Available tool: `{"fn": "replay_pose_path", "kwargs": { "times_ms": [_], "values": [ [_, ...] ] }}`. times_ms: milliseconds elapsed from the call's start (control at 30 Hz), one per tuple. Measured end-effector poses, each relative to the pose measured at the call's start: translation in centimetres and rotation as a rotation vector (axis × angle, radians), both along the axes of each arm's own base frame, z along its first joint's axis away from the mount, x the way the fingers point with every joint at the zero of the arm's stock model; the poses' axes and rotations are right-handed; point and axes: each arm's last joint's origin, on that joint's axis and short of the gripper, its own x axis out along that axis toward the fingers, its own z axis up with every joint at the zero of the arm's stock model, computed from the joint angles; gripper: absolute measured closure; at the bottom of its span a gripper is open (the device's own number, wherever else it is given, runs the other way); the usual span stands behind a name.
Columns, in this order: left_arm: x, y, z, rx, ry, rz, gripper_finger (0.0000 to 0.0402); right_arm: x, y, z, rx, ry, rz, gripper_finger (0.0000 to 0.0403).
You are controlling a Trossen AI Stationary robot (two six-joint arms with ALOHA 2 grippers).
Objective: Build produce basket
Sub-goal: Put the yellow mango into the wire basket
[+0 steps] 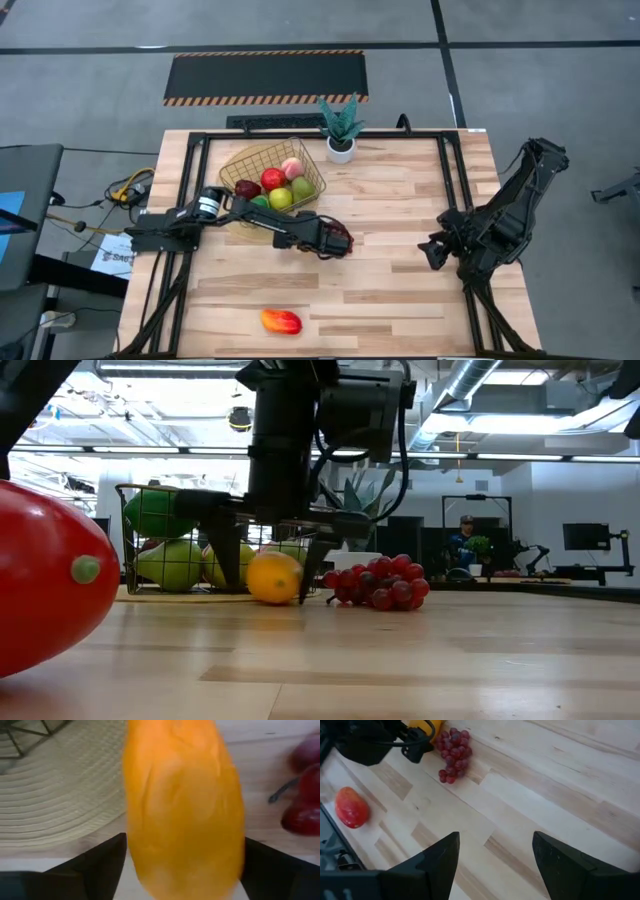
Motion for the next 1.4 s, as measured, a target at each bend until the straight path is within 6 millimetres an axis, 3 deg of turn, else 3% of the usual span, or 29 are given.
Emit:
{"fn": "replay_pose_path", "kwargs": {
  "times_ms": [367, 633, 767, 967, 1167, 1400],
  "values": [
    [-0.1, -1.0, 0.6, -0.052, 0.048, -0.142, 0.0199, -0.1, -0.3, 0.0, -0.050, -0.015, -0.008, 0.0129],
    [1.1, -2.5, 3.9, -0.065, -0.016, -0.274, 0.0183, 0.1, -0.7, 0.0, -0.070, -0.004, -0.038, 0.0129],
    [2.0, -3.4, 7.3, -0.092, -0.082, -0.382, 0.0188, 0.5, -1.2, 0.0, -0.070, -0.002, -0.080, 0.0129],
    [2.1, -5.8, 14.6, -0.195, -0.227, -0.718, 0.0188, 1.0, -1.7, 0.0, -0.065, -0.001, -0.126, 0.0129],
    [-0.8, -7.7, 21.0, -0.316, -0.494, -0.990, 0.0182, 1.2, -2.0, 0.0, -0.060, -0.004, -0.150, 0.0129],
    [-5.0, -7.9, 29.2, -0.205, -0.866, -1.208, 0.0182, 1.3, -1.9, 0.0, -0.053, -0.007, -0.149, 0.0129]
  ]
}}
